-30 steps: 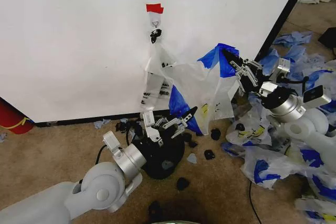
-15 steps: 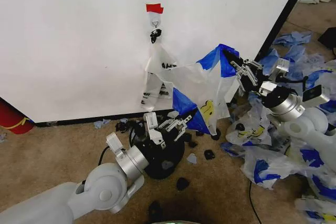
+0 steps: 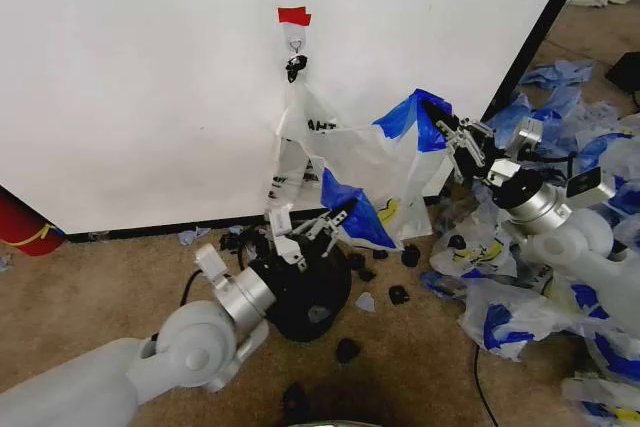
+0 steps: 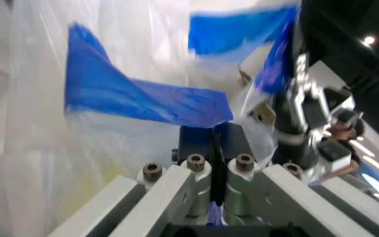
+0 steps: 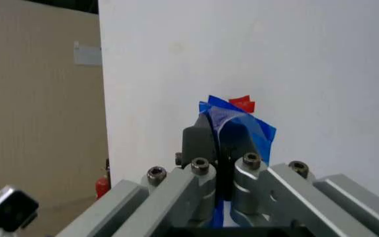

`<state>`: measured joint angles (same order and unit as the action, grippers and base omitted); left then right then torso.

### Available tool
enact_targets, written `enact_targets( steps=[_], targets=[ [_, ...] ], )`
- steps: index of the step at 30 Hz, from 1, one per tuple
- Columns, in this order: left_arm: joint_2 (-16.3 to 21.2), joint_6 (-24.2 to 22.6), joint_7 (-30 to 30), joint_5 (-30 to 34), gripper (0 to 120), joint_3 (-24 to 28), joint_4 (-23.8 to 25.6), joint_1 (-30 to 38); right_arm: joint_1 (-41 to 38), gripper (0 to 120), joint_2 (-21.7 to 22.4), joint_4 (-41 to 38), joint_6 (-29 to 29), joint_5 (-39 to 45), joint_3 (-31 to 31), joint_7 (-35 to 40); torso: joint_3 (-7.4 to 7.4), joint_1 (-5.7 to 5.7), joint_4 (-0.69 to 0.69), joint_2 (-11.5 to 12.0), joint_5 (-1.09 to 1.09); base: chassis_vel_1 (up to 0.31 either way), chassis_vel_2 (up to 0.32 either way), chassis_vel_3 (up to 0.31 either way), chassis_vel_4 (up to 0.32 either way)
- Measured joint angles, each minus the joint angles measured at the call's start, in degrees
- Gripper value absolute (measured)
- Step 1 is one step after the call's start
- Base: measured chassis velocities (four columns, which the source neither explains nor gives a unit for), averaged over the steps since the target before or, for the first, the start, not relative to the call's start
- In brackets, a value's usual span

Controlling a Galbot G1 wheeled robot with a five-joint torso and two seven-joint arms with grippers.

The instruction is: Pick up the garbage bag from the wall and place it over the trash bin.

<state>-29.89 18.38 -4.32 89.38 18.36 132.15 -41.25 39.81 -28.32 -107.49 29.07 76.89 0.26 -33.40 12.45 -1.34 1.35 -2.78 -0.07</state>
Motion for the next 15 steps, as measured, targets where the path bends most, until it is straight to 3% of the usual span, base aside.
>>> enact_targets(
  steps=[4,7,9,14,15],
  targets=[
    [6.6,0.2,-0.4,2.6,0,-7.2,3.9,-1.9,0.6,0,-2.5,-0.4,0.1,0.9,-0.7,0.6,0.00,0.00,0.00,0.0,0.02,0.000,0.000,0.000,0.000],
    [8.8,0.3,-0.5,3.8,0,-9.4,5.2,-2.2,0.3,0,-3.1,-0.7,0.1,1.2,-1.1,0.6,0.00,0.00,0.01,0.0,0.00,0.000,0.000,0.000,0.000],
    [13.2,0.4,-0.7,6.0,0,-13.2,7.4,-2.5,-0.2,0,-3.7,-1.5,-0.3,2.5,-1.9,0.2,0.00,0.00,0.00,0.0,-0.01,0.000,0.000,0.000,0.000],
    [20.1,0.7,-1.3,9.0,0,-17.7,10.8,-2.6,-0.5,0,-3.7,-2.4,-1.1,3.9,-2.7,-1.5,0.00,0.00,0.01,0.0,0.02,0.000,0.000,0.000,0.000],
    [20.1,0.7,-1.3,9.0,0,-17.7,10.8,-2.6,-0.5,0,-3.7,-2.4,-1.1,3.9,-2.7,-1.5,0.00,0.00,0.01,0.0,0.02,0.000,0.000,0.000,0.000]
  ],
)
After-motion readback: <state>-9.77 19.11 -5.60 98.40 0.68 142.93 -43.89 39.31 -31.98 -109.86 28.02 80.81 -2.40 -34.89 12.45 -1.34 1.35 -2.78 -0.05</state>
